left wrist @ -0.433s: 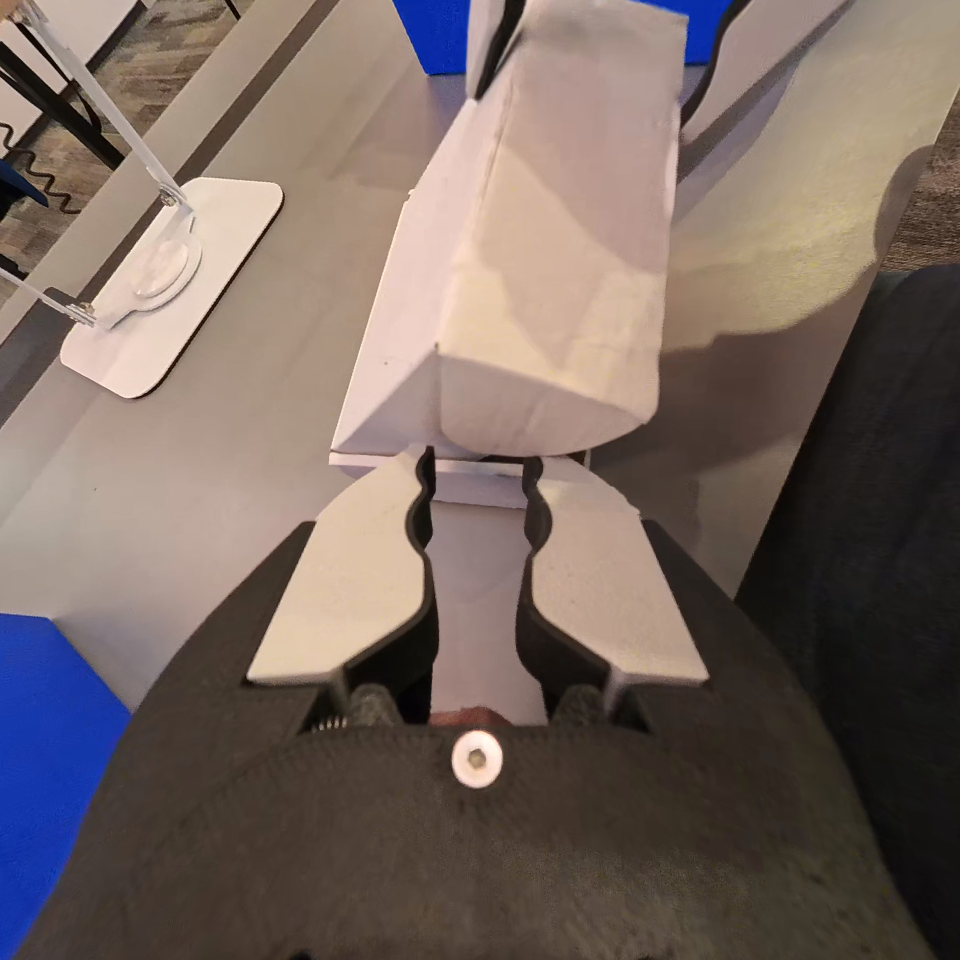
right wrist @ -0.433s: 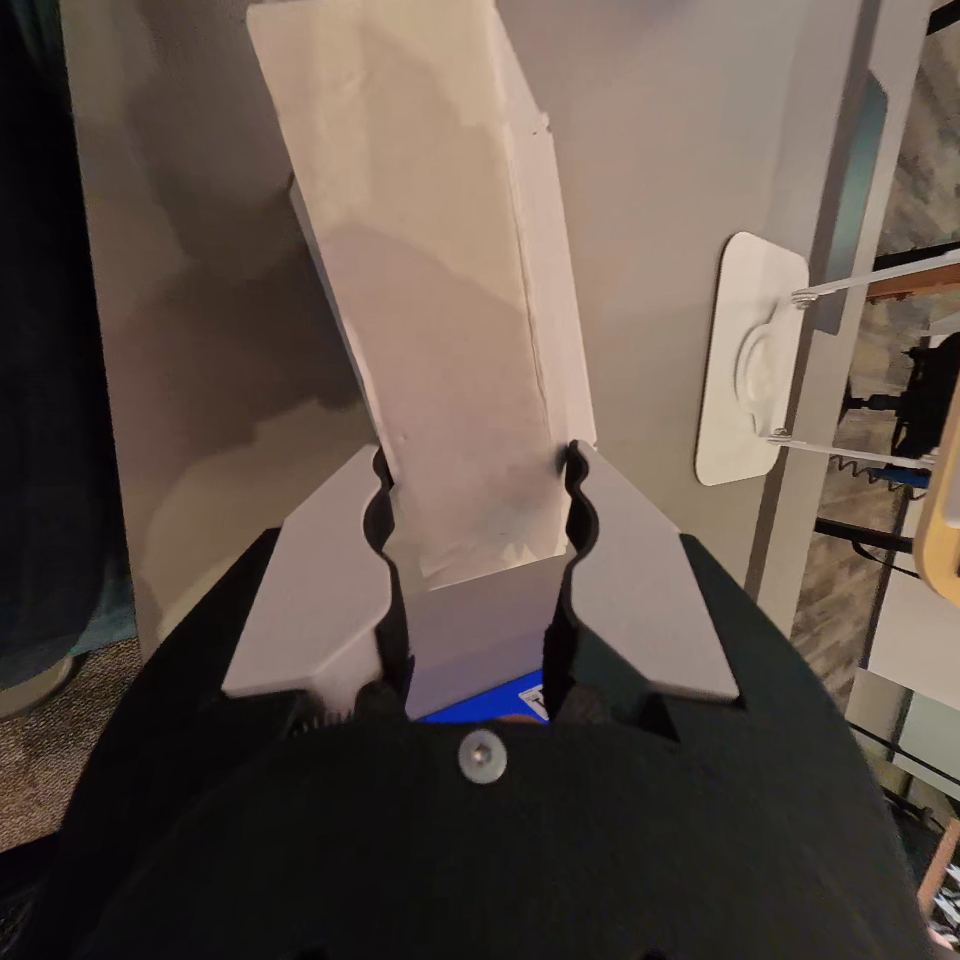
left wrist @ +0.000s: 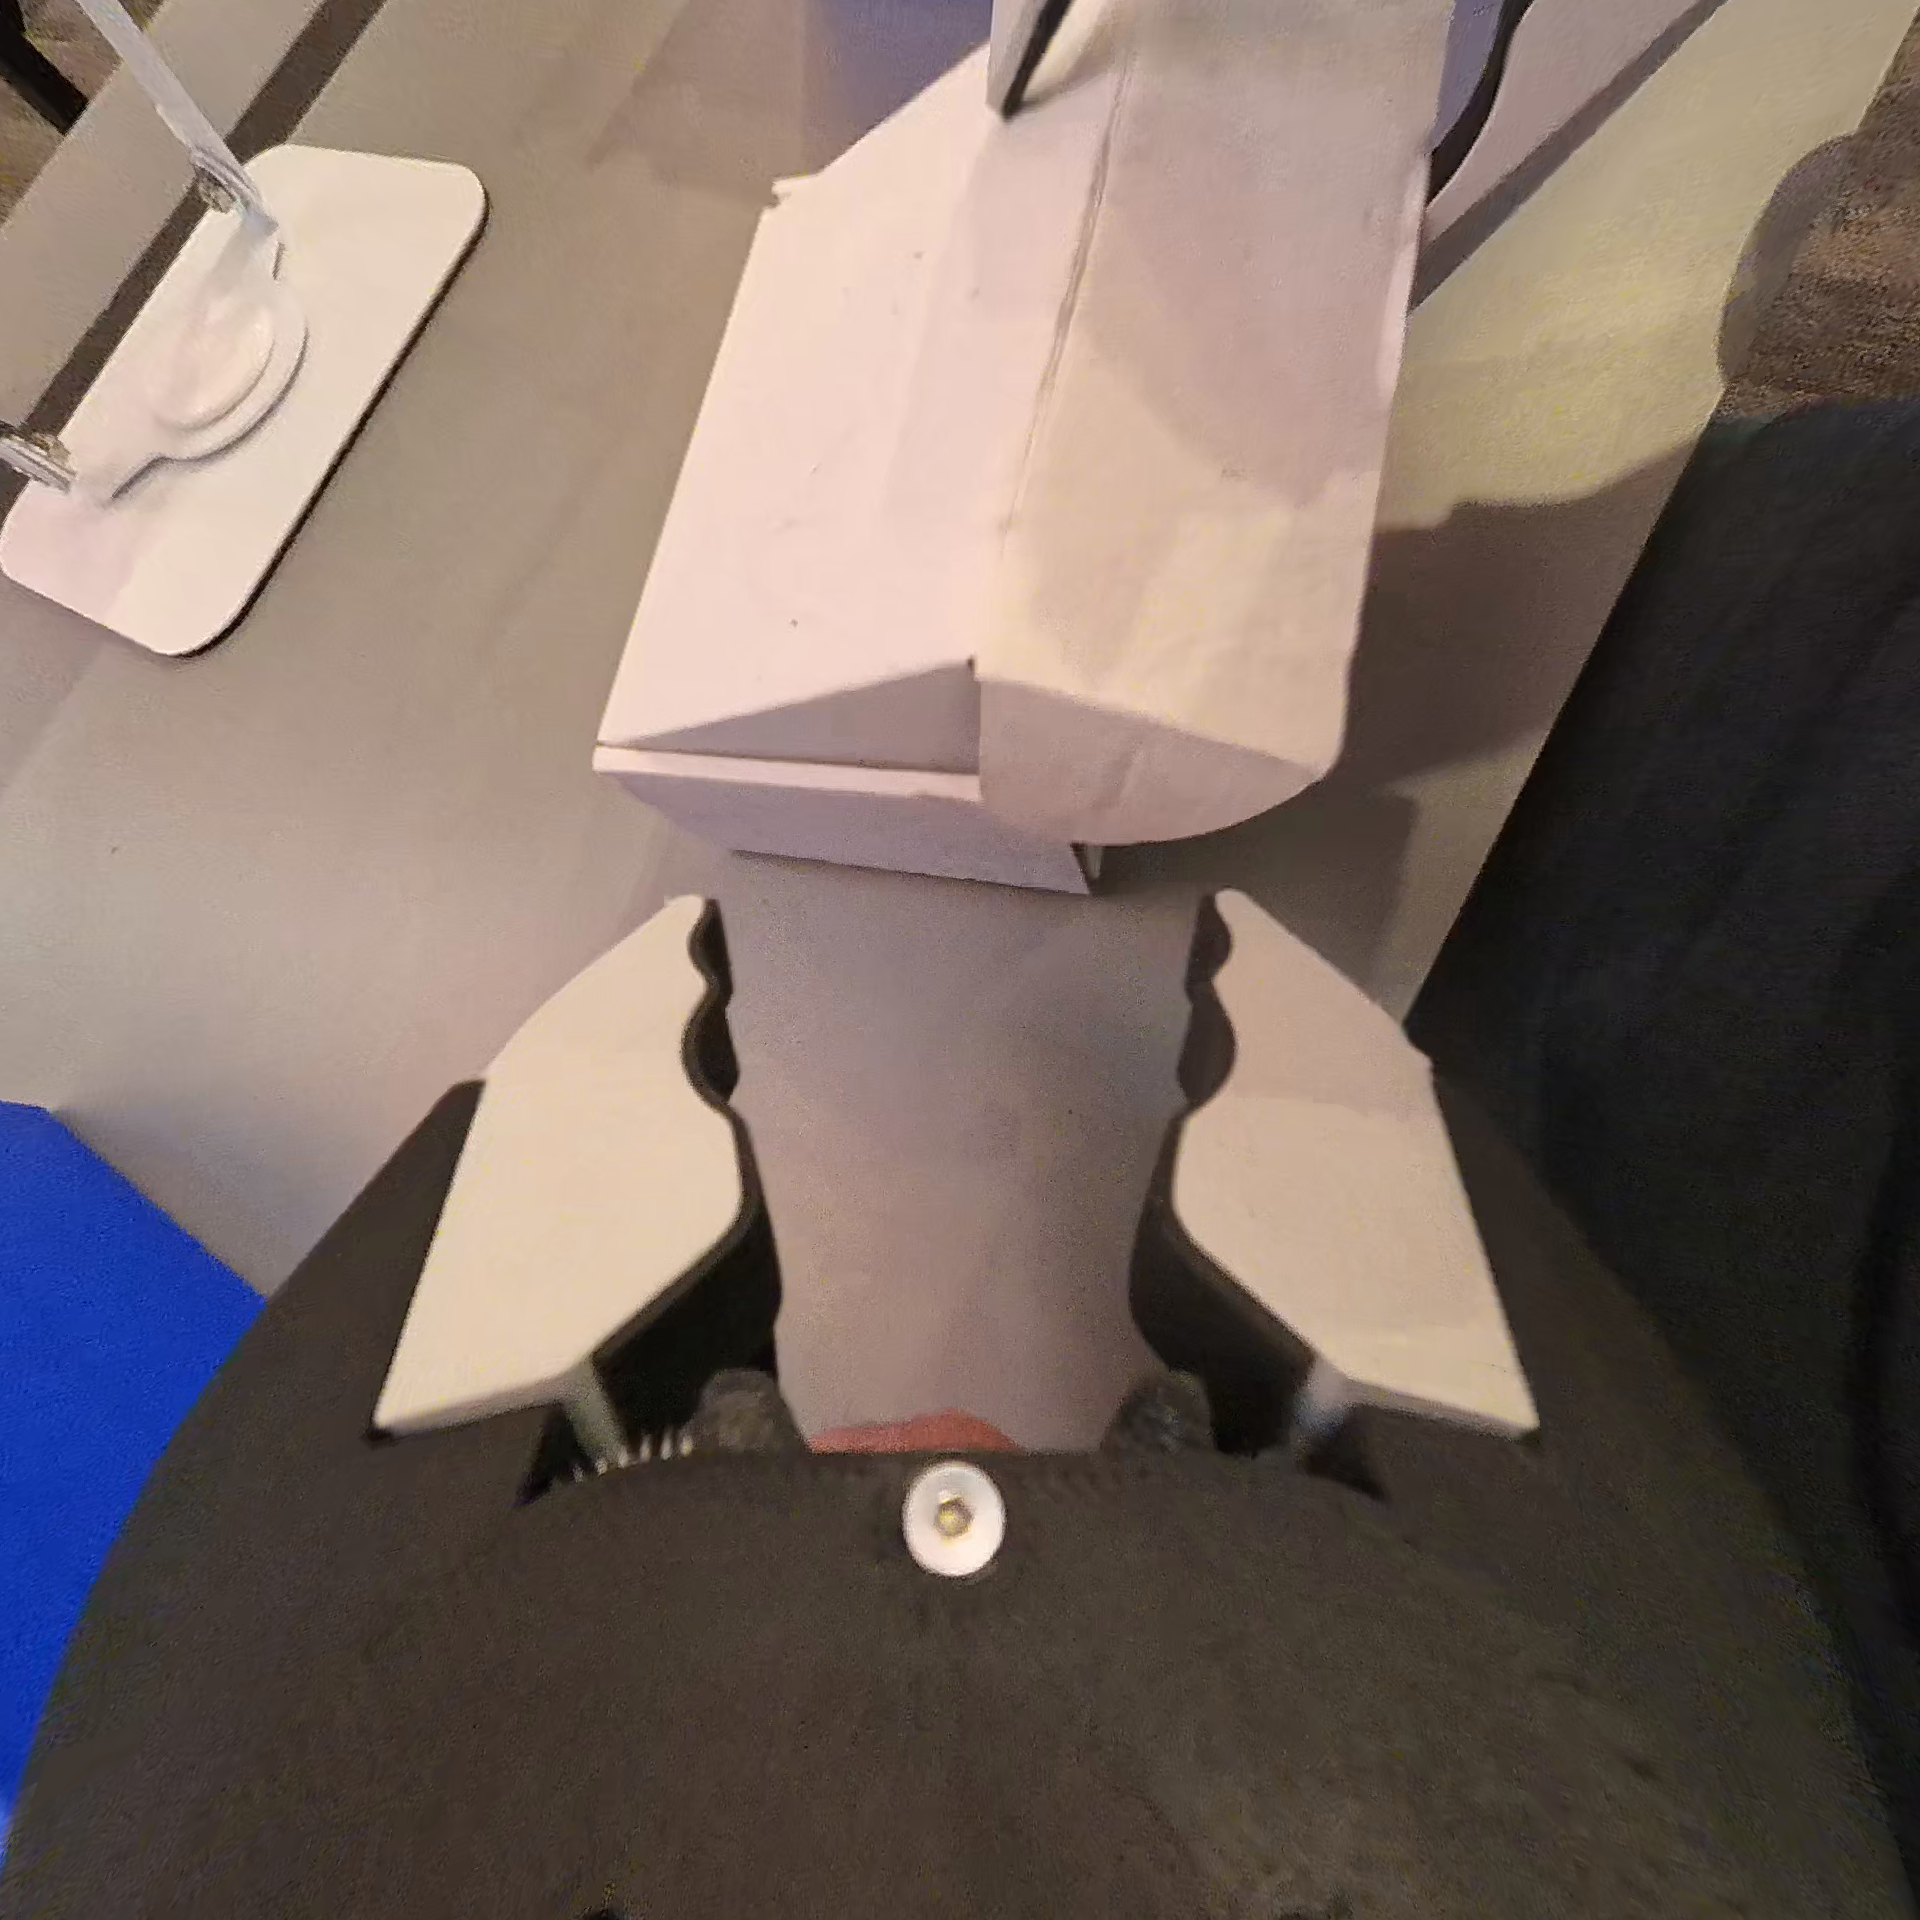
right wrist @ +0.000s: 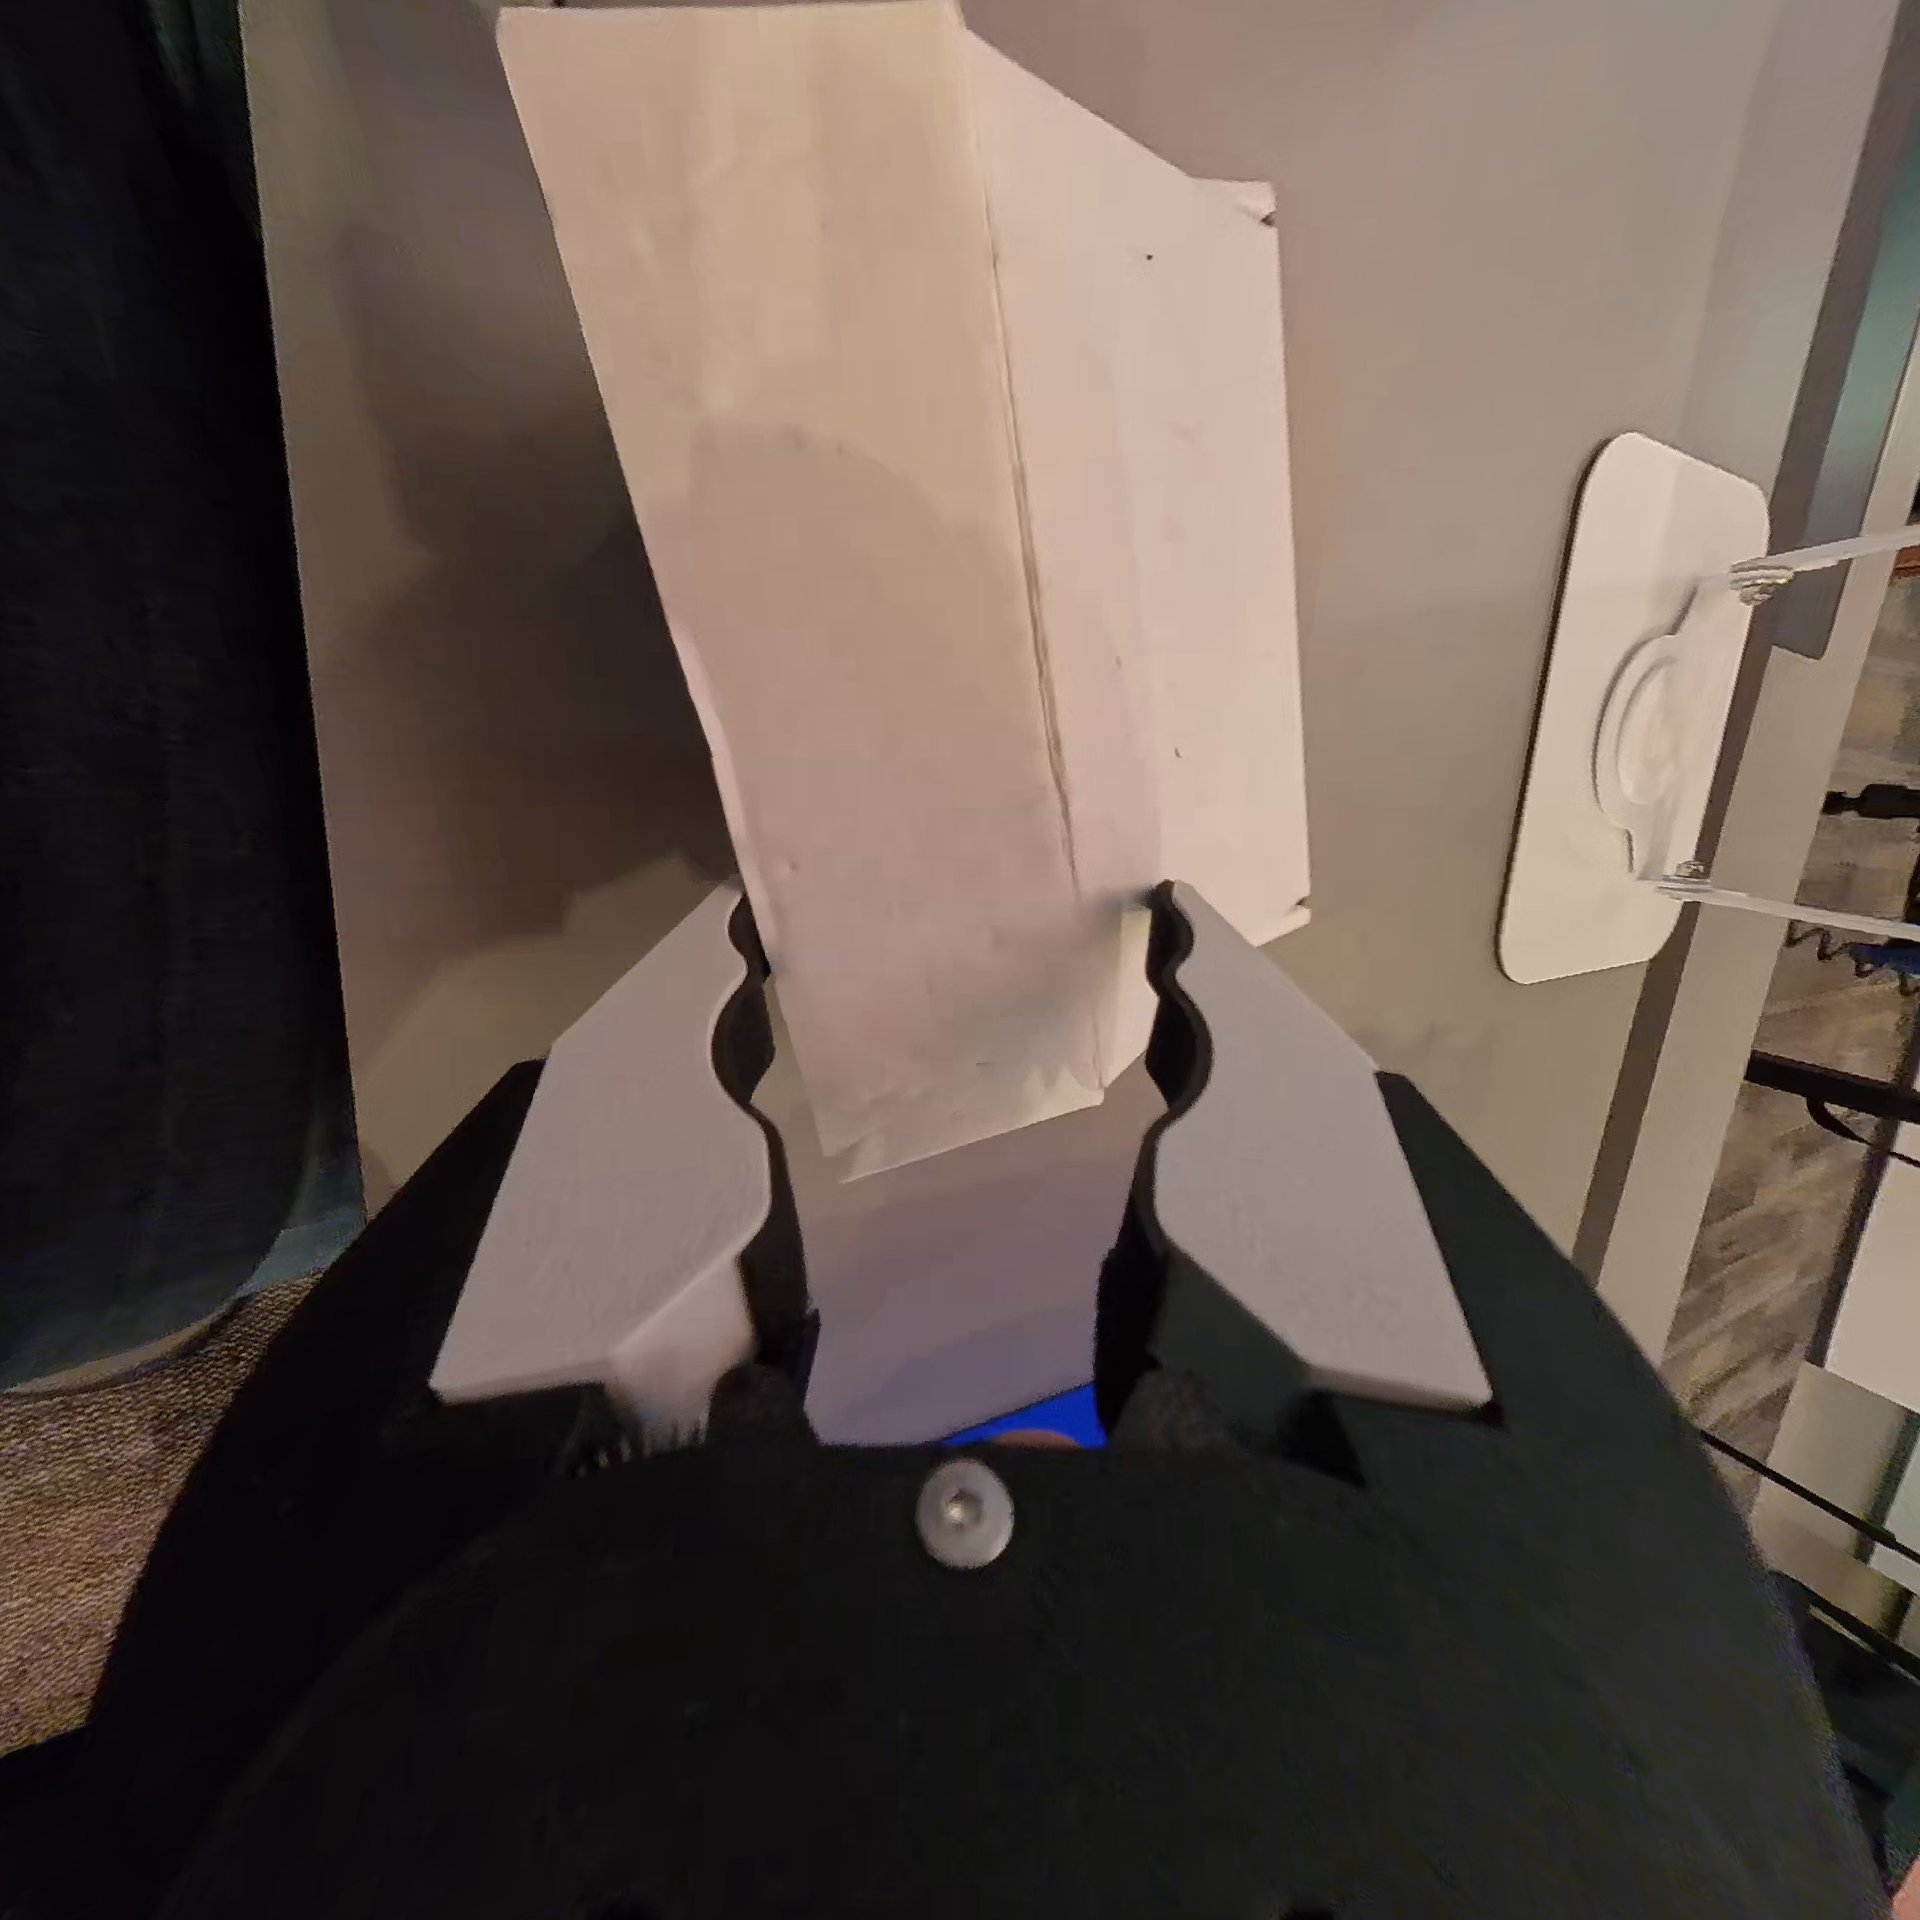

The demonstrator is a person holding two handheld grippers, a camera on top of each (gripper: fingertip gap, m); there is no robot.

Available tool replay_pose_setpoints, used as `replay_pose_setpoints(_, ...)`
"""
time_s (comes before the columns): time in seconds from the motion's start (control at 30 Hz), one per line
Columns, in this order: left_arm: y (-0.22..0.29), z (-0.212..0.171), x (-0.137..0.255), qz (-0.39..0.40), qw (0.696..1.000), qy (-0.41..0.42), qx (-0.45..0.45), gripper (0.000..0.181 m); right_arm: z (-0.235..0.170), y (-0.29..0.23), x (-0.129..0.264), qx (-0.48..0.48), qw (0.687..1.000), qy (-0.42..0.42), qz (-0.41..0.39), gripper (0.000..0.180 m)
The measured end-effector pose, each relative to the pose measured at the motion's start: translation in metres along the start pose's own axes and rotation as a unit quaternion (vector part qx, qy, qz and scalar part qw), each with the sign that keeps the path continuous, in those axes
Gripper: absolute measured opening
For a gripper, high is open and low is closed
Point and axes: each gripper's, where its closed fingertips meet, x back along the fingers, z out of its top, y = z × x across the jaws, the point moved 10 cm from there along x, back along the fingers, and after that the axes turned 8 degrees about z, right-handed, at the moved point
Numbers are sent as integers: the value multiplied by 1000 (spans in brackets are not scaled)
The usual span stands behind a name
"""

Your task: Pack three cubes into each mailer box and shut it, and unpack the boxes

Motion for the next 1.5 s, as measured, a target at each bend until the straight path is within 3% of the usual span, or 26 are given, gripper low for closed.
replay_pose_setpoints(0.03,2,2,2,6,1000,4,-2,89,1,0,-1,-3,1000,1,1,72)
replay_pose_setpoints(0.2,24,13,-3,59,992,10,-112,91,4,-1,-8,-8,1000,-12,2,72)
replay_pose_setpoints(0.3,34,13,-14,70,984,-8,-161,79,7,-6,-17,-5,999,-31,4,74)
replay_pose_setpoints(0.7,31,10,-24,82,983,-34,-161,70,11,-7,-28,-19,998,-52,9,75)
replay_pose_setpoints(0.93,26,9,-21,64,988,-31,-138,69,9,-5,-25,-53,998,-11,25,78)
replay_pose_setpoints(1.3,30,11,-14,58,986,-19,-156,54,9,-6,-21,-37,999,-7,35,67)
replay_pose_setpoints(1.5,28,14,-10,41,988,-18,-146,43,13,-7,-16,-37,998,-1,49,51)
